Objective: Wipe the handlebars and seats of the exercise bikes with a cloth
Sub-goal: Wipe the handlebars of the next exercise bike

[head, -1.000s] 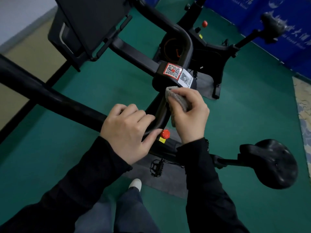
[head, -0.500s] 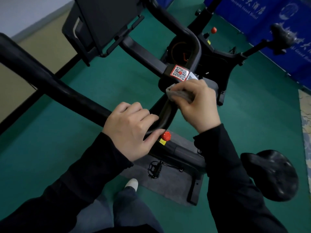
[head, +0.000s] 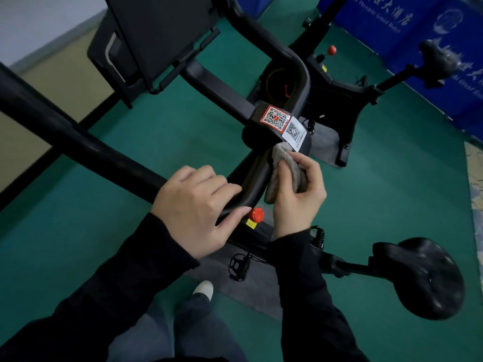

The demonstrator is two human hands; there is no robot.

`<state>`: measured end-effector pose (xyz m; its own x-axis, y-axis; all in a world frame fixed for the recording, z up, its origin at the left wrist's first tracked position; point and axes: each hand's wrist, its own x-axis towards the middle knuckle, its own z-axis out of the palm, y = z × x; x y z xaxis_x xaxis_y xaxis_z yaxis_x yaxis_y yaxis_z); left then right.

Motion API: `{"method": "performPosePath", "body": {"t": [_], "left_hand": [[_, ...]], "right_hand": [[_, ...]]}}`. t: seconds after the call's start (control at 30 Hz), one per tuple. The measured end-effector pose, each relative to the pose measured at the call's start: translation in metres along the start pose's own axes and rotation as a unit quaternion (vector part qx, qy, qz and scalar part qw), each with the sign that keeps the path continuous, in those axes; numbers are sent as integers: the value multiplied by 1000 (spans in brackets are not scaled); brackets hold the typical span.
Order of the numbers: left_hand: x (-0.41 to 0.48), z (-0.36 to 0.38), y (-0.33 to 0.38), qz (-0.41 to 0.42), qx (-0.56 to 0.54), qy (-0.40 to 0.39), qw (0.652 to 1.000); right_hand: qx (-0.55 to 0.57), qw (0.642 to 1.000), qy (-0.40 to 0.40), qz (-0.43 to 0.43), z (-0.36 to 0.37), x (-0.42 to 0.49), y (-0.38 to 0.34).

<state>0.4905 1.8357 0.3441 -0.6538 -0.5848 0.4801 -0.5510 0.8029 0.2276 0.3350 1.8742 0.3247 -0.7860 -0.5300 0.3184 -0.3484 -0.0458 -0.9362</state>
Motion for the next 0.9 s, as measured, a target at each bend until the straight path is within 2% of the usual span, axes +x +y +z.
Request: {"method": "performPosePath", "body": {"t": [0.2, 0.5, 0.7, 0.9], "left_hand": [[-1, 1, 0, 5, 4, 5, 1000], [-1, 2, -2, 9, 13, 4, 1000], [-1, 2, -3, 18, 7, 5, 1000], [-2, 2, -3, 26, 1, 5, 1000]], "right_hand": [[128, 981, 64, 128, 8, -19, 10], [220, 950, 69, 209, 12, -33, 17], [340, 877, 110, 322, 26, -19, 18], [385, 843, 60, 370, 23, -28, 12]]}}
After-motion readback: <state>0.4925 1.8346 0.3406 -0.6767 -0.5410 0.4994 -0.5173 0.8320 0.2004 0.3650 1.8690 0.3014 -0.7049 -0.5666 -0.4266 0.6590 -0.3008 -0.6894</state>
